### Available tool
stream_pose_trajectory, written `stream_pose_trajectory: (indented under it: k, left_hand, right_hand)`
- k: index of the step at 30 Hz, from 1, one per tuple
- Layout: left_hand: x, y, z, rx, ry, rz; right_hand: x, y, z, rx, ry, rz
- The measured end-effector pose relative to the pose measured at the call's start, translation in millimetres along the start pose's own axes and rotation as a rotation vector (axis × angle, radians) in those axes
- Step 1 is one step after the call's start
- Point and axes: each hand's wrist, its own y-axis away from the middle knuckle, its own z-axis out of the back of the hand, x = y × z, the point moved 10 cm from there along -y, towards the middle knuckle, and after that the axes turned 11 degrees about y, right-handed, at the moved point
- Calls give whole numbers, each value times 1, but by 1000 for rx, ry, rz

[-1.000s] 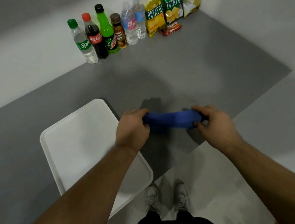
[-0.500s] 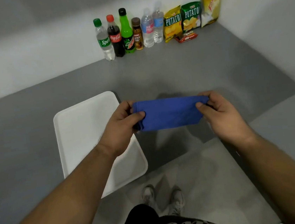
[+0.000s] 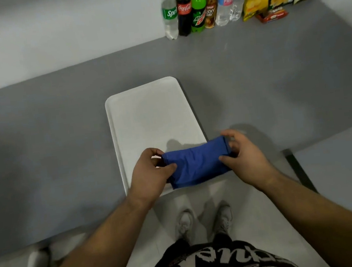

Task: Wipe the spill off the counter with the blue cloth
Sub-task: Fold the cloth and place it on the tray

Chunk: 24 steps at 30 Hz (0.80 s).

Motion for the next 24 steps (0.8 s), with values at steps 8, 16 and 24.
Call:
stream_pose_trajectory:
  k: [8, 16, 24]
  left_hand:
    - [7, 1, 21, 31, -364, -182]
    - [-3, 40, -36, 297, -1042, -714]
    - [4, 30, -52, 320, -1181, -643]
  right_hand:
    - [1, 9, -18, -189, 270, 48]
    - [36, 36, -43, -253, 764, 518]
    - [37, 32, -42, -102, 796, 431]
